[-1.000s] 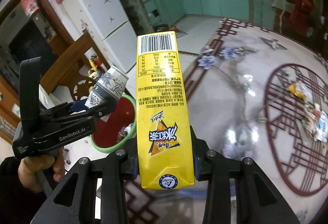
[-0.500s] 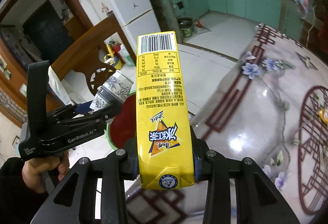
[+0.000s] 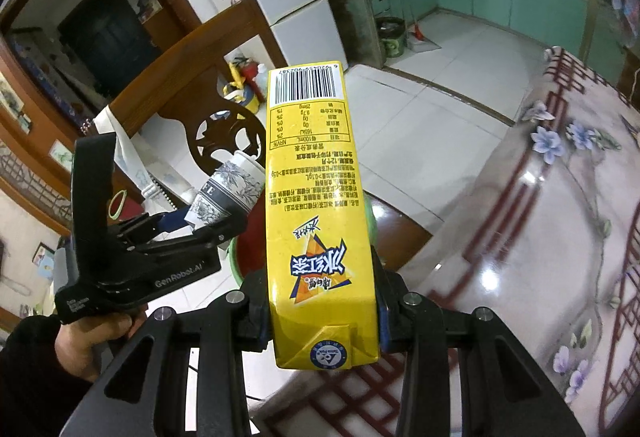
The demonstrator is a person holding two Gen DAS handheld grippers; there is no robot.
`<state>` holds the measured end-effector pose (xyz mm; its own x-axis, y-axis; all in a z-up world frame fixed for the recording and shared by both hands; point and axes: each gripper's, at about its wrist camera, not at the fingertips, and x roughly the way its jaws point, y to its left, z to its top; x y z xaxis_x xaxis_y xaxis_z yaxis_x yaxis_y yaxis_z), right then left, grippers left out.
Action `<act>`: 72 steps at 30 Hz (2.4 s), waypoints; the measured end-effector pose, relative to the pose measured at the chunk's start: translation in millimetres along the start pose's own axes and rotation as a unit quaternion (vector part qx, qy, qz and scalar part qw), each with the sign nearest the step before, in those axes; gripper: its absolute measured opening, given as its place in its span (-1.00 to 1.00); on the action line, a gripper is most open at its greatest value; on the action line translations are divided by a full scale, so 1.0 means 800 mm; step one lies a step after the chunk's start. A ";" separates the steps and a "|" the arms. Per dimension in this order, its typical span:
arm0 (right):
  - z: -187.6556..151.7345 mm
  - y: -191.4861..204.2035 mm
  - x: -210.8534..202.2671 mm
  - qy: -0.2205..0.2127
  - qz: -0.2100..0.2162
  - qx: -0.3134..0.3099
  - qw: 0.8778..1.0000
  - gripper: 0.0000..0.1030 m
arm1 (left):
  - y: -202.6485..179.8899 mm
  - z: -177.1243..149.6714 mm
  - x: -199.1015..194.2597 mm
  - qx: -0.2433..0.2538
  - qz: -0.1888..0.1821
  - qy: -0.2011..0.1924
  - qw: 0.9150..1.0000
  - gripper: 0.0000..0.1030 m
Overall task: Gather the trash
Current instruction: 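Carry the paper cup and yellow juice carton over the red bin, then open both grippers to drop the cup and carton into the bin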
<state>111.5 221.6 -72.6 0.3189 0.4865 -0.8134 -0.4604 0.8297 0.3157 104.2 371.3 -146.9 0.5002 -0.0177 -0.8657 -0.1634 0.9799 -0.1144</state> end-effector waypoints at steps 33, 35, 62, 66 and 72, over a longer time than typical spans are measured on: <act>0.051 0.007 0.124 0.075 -0.003 -0.011 0.997 -0.32 | 0.032 0.021 0.066 -0.032 0.020 0.058 0.998 0.14; 0.053 0.009 0.128 0.076 -0.003 -0.015 0.997 -0.32 | 0.032 0.021 0.067 -0.033 0.021 0.059 0.998 0.14; 0.056 0.007 0.140 0.066 -0.034 -0.032 0.997 -0.07 | 0.040 0.016 0.060 -0.057 0.039 0.051 0.996 0.59; 0.055 0.007 0.133 0.057 -0.038 -0.031 0.997 0.05 | 0.039 0.014 0.053 -0.058 0.038 0.046 0.997 0.59; 0.048 0.007 0.108 0.044 -0.045 -0.034 0.997 0.05 | 0.028 0.015 0.040 -0.052 0.028 0.033 0.998 0.59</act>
<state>168.2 278.3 -122.4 0.2895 0.3821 -0.8776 -0.4893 0.8471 0.2074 127.0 395.4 -171.5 0.4307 0.0206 -0.9023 -0.2787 0.9539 -0.1112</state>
